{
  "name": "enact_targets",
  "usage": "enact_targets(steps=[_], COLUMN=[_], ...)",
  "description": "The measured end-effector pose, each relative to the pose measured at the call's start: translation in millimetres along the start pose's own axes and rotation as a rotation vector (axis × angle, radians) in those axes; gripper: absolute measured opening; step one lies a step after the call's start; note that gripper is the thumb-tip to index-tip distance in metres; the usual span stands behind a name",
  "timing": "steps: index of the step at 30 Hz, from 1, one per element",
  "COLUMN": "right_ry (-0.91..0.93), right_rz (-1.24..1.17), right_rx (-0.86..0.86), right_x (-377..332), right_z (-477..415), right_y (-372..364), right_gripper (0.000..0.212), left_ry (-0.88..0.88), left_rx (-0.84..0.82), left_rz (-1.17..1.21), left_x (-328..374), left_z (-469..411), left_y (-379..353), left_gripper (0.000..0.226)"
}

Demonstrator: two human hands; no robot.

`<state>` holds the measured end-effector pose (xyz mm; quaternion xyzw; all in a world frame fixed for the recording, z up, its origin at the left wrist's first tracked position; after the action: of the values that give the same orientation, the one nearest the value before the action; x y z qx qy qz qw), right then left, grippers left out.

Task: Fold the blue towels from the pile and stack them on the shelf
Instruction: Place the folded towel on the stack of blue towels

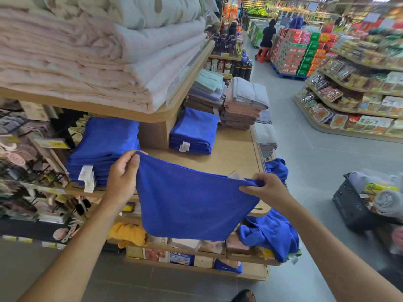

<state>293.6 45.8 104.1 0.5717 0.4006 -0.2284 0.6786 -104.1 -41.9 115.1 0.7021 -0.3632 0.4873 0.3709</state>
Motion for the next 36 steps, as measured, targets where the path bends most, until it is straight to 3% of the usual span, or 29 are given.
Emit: enact_targets(steps=[3,8,14,16,18,23,26,29,33,36], right_ry=[-0.022,-0.015,-0.050,-0.070,-0.081,-0.077,-0.113,-0.121,-0.107,-0.120], right_rz=[-0.046,-0.119,-0.175,-0.233,-0.321,-0.441,-0.467,-0.461,-0.311,-0.256], right_rx=[0.068,-0.043,0.034,0.083,0.098,-0.026,-0.152,-0.156,-0.038,0.038], right_x=[5,9,19,21,20,19,23,28,36,45], right_z=[-1,4,7,7,10,21,34,42,34,15], right_y=[0,-6,-4,-1,2,-2,-8,-1,16,21], right_gripper=[0.038,0.006,0.017,0.026,0.019,0.019,0.023,0.018,0.029,0.031], left_ry=[-0.001,0.017,0.063,0.064,0.054,0.096,0.184,0.239,0.098,0.000], left_rx=[-0.002,0.066,0.105,0.083,0.063,0.013,-0.063,-0.100,-0.105,-0.062], left_rz=[0.002,0.029,0.001,-0.011,-0.031,0.037,0.130,0.195,-0.148,-0.440], left_x=[0,-1,-9,-7,-2,-17,-34,-43,-24,-19], left_z=[2,4,5,7,9,13,18,22,20,7], left_y=[2,8,12,10,8,15,21,34,35,21], left_gripper=[0.033,0.024,0.020,0.026,0.034,0.022,0.032,0.048,0.021,0.025])
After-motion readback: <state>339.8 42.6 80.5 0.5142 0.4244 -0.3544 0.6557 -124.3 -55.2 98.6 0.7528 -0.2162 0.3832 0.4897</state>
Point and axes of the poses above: each hand's wrist, its own z-axis away from the middle knuckle, its own y-axis out of the back of the hand, x = y × z, the point moved 8 cm from there along -z, towards the middle knuckle, and after that the axes turned 2 degrees about y, right-handed, at the moved point
